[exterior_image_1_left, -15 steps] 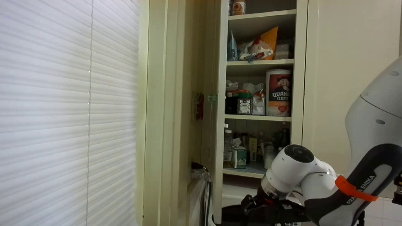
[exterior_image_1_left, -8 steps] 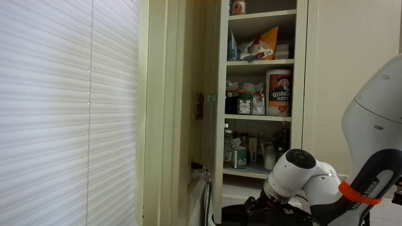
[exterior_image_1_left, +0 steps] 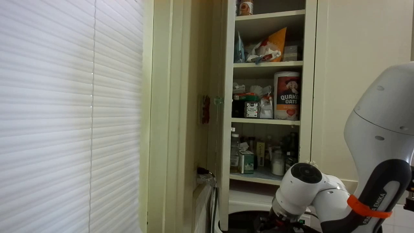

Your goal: Put the bottle inside the cupboard

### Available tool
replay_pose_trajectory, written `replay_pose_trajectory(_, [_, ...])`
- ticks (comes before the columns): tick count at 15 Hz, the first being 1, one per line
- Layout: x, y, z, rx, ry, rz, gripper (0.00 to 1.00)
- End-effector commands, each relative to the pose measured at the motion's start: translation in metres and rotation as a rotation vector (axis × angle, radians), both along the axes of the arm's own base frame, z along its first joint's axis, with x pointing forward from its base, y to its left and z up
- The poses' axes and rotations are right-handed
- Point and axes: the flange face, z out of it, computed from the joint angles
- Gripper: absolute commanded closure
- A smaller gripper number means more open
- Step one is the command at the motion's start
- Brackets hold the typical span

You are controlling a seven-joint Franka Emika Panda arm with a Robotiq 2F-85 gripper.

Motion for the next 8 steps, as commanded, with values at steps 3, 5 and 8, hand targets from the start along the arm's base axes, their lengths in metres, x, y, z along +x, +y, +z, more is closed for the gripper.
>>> replay_pose_trajectory(3, [-0.0001, -0.001, -0.0011, 0.003, 0.003, -0.003, 0.0])
replay_pose_trajectory(5, [0.0015, -0.0012, -0.0018, 0.006, 0.006, -0.008, 0.0])
replay_pose_trajectory(8, [0.0053, -0.0024, -0.0031, 0.016, 0.01, -0.009, 0.0])
